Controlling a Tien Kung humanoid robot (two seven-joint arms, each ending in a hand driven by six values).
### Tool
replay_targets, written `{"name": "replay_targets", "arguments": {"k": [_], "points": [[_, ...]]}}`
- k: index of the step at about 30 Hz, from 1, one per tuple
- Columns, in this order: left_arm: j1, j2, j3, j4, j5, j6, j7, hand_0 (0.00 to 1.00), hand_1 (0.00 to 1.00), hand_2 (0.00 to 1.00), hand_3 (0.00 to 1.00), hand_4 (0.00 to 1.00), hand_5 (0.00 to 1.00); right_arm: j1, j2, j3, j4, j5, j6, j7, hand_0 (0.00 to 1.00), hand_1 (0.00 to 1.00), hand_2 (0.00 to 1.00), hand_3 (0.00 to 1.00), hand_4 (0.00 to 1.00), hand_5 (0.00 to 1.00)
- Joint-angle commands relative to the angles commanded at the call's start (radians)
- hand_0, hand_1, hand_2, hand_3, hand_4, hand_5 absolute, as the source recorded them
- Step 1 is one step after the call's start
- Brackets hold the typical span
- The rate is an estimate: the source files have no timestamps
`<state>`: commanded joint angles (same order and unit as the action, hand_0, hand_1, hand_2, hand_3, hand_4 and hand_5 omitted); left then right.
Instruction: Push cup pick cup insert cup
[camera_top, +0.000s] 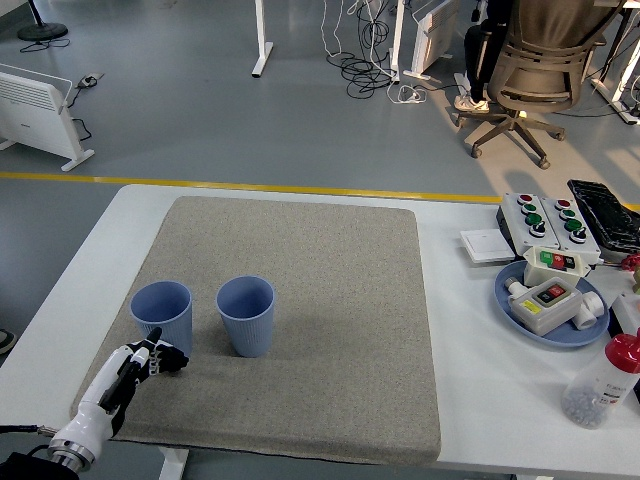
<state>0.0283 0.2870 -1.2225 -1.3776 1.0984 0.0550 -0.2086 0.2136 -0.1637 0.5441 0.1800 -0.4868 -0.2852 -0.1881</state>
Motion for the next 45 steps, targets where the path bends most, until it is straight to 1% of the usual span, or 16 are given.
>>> {"name": "replay_targets", "arguments": {"k": [6,19,24,30,39,42,45], "points": [[-0.016,0.001,0.008,0.02,-0.006,0.006,-0.007,0.635,0.592,0.516,0.449,0.642,0.998,0.0,0.001,-0.002,0.0,0.002,0.0,0.0,0.67,0.615,0.625,0.581,0.14,0.469],[-0.089,0.002,0.032,0.084,-0.017,0.023,-0.028,0.639,0.593,0.515,0.449,0.636,0.998,0.0,0.005,0.003,0.0,-0.005,0.0,-0.002,0.67,0.615,0.625,0.581,0.14,0.47],[-0.106,0.002,0.041,0.1,-0.024,0.025,-0.033,0.64,0.593,0.514,0.449,0.634,0.998,-0.002,0.006,0.005,0.0,-0.01,0.0,-0.003,0.67,0.615,0.625,0.58,0.14,0.47],[-0.149,-0.004,0.074,0.149,-0.048,0.035,-0.049,0.64,0.593,0.514,0.449,0.634,0.998,-0.006,0.009,0.008,0.0,-0.02,-0.001,-0.007,0.67,0.615,0.625,0.58,0.139,0.471],[-0.22,-0.021,0.095,0.228,-0.031,0.046,-0.055,0.643,0.593,0.514,0.448,0.631,0.998,-0.01,0.011,0.016,0.002,-0.034,-0.001,-0.014,0.669,0.615,0.626,0.58,0.139,0.472],[-0.247,-0.021,0.112,0.259,-0.028,0.051,-0.061,0.644,0.593,0.513,0.448,0.63,0.998,-0.011,0.011,0.016,0.002,-0.037,-0.001,-0.014,0.669,0.614,0.625,0.58,0.139,0.475],[-0.263,-0.019,0.123,0.278,-0.035,0.054,-0.066,0.644,0.593,0.513,0.448,0.63,0.998,-0.01,0.011,0.014,0.002,-0.036,-0.001,-0.014,0.669,0.614,0.625,0.58,0.139,0.475]]}}
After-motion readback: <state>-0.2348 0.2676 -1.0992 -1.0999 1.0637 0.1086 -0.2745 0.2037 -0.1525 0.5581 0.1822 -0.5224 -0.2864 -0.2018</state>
